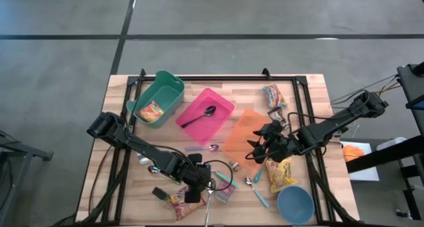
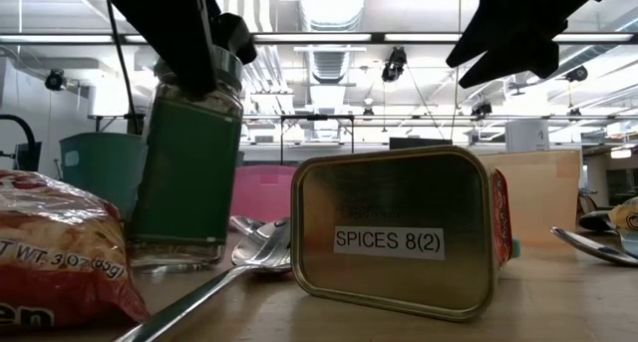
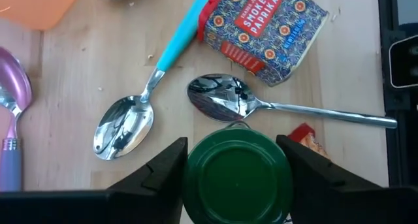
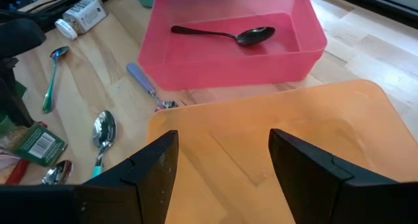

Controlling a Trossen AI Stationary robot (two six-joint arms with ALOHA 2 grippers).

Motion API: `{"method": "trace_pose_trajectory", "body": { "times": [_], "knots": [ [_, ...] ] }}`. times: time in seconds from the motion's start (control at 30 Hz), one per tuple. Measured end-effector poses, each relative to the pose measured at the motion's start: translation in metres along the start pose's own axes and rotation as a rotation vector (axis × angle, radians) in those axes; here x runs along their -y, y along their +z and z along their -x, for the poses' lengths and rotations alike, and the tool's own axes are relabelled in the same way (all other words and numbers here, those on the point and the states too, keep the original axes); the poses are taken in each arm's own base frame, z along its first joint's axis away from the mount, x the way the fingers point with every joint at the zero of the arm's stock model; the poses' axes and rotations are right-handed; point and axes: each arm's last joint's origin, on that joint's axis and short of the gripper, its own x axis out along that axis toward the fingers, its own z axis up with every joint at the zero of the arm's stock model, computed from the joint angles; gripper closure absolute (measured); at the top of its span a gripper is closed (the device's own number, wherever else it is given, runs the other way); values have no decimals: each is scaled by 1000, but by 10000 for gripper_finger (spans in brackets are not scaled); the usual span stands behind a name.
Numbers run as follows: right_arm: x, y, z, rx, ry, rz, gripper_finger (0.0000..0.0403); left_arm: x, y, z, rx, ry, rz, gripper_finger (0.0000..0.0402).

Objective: Pick & Place Food Item
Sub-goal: Put the green seasoning bottle into the orange bin

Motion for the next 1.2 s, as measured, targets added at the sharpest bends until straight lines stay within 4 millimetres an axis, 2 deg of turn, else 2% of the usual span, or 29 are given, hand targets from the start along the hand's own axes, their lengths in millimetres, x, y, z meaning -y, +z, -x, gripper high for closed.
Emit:
{"method": "trace_pose_trajectory", "body": {
  "times": [0.33,0.63,0.83,1.03,1.2],
  "knots": [
    [-6,-7,-10,-7,-3,36,168,-2,-2,5,-4,41,24,212],
    [-17,0,-11,43,66,79,168,-7,-2,26,48,110,49,212],
    [-24,2,-12,75,141,105,168,-14,-2,57,129,163,105,212],
    [-37,9,-9,157,314,189,168,-22,-1,100,297,202,179,212],
    [-43,9,-12,188,330,204,168,-37,2,128,406,218,271,212]
  ]
}}
